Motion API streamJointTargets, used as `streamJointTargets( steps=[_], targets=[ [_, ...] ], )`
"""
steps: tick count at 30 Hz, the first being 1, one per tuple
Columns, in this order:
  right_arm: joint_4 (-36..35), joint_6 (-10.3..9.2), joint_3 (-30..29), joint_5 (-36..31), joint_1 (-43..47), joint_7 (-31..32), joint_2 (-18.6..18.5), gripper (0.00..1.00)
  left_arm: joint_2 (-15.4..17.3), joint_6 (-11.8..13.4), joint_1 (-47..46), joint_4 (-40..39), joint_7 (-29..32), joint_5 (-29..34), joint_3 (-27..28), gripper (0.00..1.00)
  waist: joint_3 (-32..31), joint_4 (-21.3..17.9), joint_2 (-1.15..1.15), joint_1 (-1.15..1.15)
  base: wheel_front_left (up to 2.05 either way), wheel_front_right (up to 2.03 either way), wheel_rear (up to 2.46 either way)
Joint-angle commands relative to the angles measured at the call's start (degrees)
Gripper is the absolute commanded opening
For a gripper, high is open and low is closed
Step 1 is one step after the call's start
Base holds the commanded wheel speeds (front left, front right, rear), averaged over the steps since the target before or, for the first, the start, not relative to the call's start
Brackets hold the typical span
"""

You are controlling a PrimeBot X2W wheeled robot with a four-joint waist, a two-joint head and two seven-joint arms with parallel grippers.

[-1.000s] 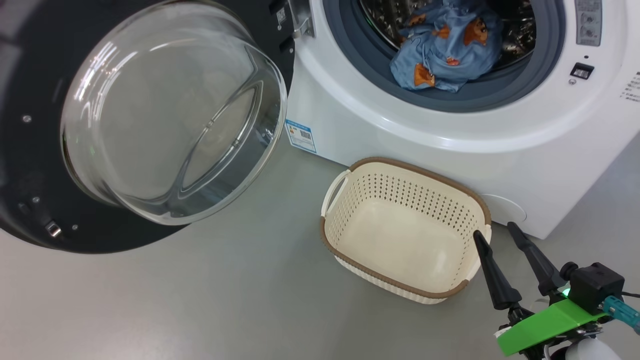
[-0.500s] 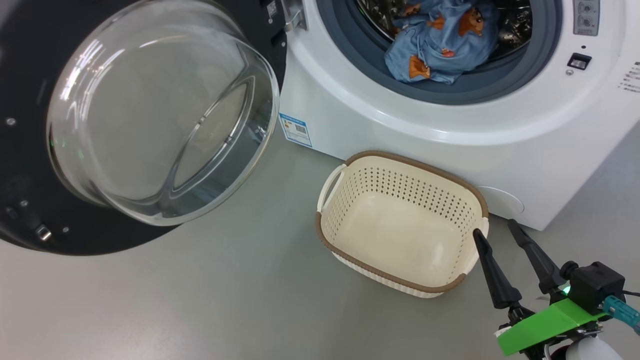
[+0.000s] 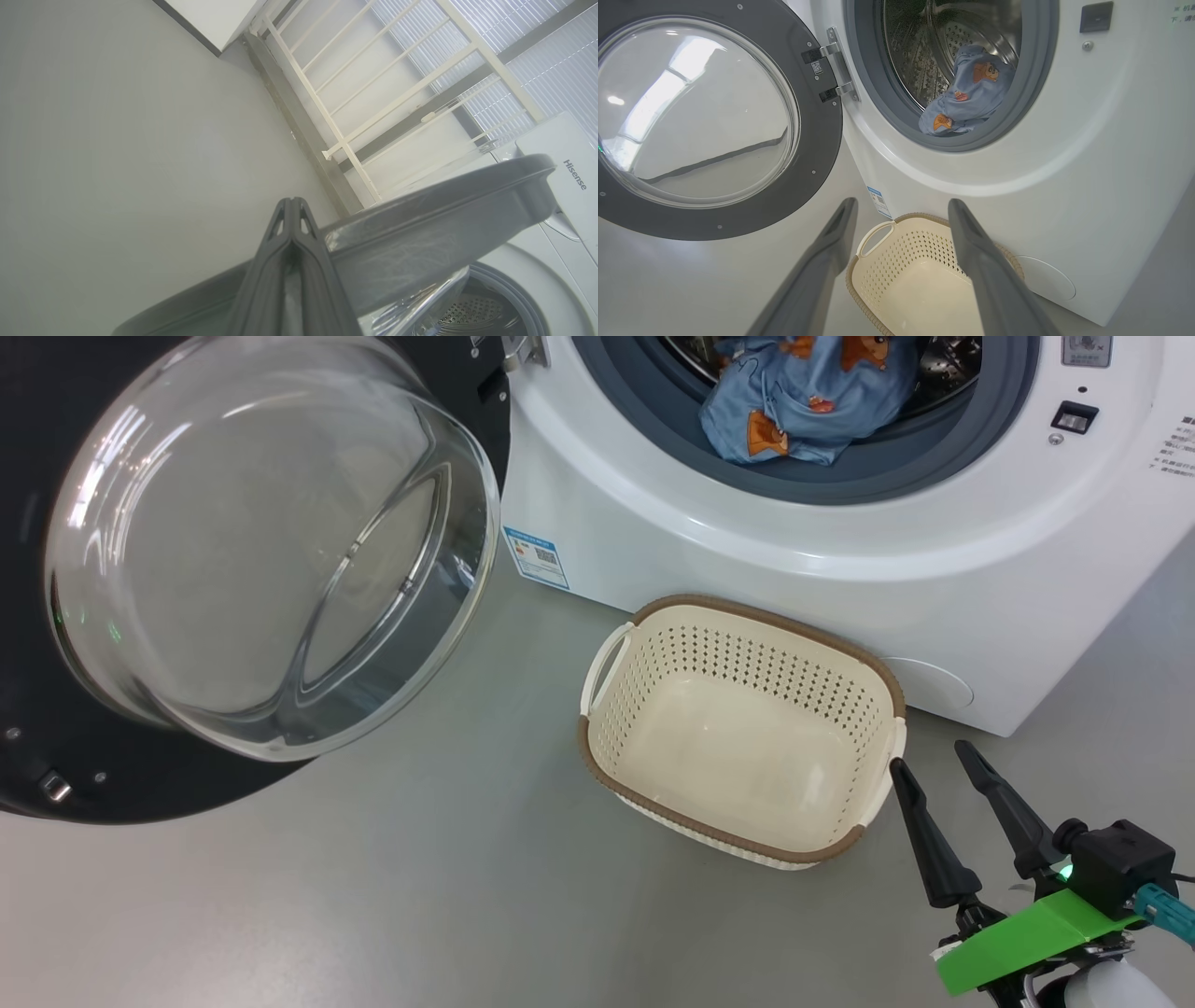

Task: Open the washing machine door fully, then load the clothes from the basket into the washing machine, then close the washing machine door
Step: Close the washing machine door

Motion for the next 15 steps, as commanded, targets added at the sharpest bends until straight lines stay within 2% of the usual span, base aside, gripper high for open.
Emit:
streamJointTargets(
  steps=[1,15],
  targets=[
    [-1.5,0.32,1.1,-0.5,-1.4,-0.5,-0.7,1.00,3.9,0.0,-1.7,-2.1,1.0,-0.7,1.4,0.00,0.2,-0.1,0.00,0.00,0.00,0.00,0.00],
    [-1.1,0.32,0.7,-0.5,-1.5,-0.5,0.3,1.00,3.9,0.0,0.1,-4.9,8.7,-2.4,-1.4,0.00,-1.0,0.1,0.00,0.00,0.00,0.00,0.00]
  ],
)
